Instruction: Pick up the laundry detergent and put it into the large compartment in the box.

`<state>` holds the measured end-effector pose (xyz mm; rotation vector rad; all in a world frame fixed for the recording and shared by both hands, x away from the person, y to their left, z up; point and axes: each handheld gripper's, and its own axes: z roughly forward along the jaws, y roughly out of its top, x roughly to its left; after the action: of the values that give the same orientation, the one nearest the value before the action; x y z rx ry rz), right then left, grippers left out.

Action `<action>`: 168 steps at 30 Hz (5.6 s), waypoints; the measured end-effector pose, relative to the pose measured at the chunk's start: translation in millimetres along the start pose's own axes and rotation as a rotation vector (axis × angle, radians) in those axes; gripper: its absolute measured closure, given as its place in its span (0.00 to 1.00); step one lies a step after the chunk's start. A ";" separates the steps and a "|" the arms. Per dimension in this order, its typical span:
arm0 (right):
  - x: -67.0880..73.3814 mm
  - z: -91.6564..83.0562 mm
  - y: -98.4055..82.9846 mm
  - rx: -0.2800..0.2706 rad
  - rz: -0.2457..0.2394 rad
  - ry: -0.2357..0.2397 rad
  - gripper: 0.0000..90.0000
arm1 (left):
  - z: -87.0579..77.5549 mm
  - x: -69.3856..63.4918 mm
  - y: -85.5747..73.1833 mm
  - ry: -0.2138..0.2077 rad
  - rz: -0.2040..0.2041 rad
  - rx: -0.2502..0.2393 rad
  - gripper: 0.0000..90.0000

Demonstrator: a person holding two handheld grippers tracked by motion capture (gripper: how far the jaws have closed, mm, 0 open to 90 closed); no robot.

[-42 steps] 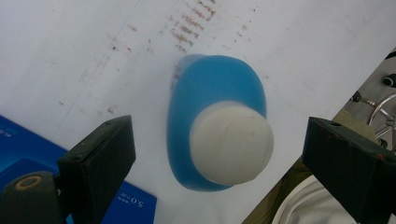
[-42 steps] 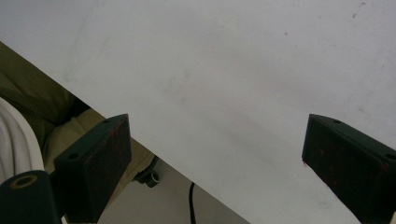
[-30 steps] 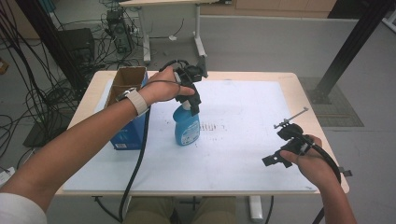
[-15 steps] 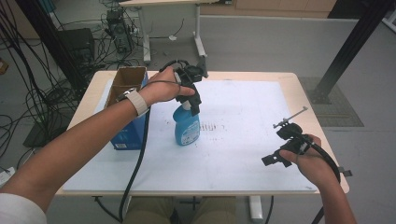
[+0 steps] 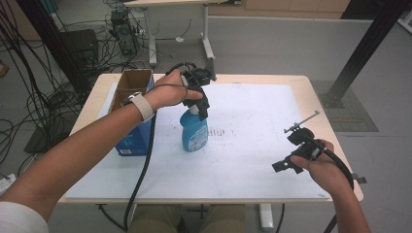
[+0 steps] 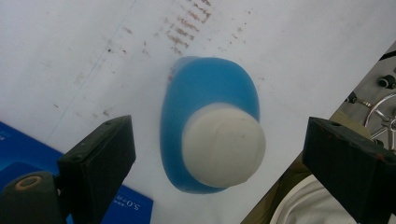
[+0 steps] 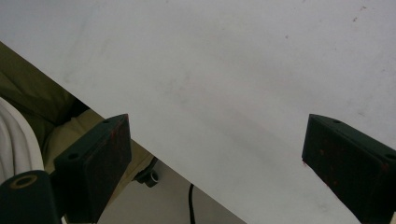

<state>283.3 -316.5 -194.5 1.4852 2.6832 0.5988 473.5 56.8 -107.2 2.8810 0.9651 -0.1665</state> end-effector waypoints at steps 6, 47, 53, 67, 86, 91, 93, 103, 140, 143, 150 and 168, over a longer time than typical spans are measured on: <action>0.2 -0.1 -1.1 0.001 0.003 0.000 0.09 | 0.8 0.0 -0.7 0.000 -0.004 -0.003 0.11; -1.4 -0.6 -4.2 -0.005 0.011 -0.005 0.09 | 3.8 1.2 -1.1 -0.006 -0.015 -0.009 0.11; -2.2 0.8 -5.3 -0.007 0.011 -0.003 0.09 | 5.2 1.4 -1.1 -0.007 -0.017 -0.009 0.11; -2.2 1.4 -8.0 -0.011 0.012 0.000 0.09 | 10.3 -1.5 -2.7 -0.001 -0.011 -0.016 0.11; -3.4 4.6 -12.2 -0.013 0.017 0.007 0.09 | 29.7 -8.1 -0.3 0.024 0.001 -0.001 0.12; -4.6 5.4 -14.3 -0.015 0.020 0.009 0.09 | 35.0 -7.2 0.0 0.028 0.002 0.000 0.12; -5.1 5.7 -14.6 -0.014 0.022 0.011 0.09 | 37.2 -7.0 -0.2 0.032 -0.002 0.000 0.12; -6.0 8.4 -14.0 -0.012 0.021 0.015 0.09 | 42.2 -12.8 0.4 0.066 0.004 0.004 0.16; -6.5 8.8 -14.7 -0.019 0.018 0.018 0.09 | 49.9 -27.3 1.4 0.133 -0.001 0.005 0.31; -6.2 8.9 -14.9 -0.021 0.019 0.017 0.09 | 50.1 -28.6 1.2 0.140 0.000 0.004 0.31; -5.8 8.8 -14.9 -0.025 0.013 0.015 0.09 | 50.4 -32.8 1.9 0.162 -0.005 0.006 0.32; -5.5 8.4 -16.9 -0.027 0.015 0.014 0.10 | 50.0 -30.0 1.7 0.149 -0.009 0.005 0.43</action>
<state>274.2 -326.3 -208.9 1.5009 2.6655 0.6463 447.2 31.3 -152.5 2.9286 1.0024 0.0455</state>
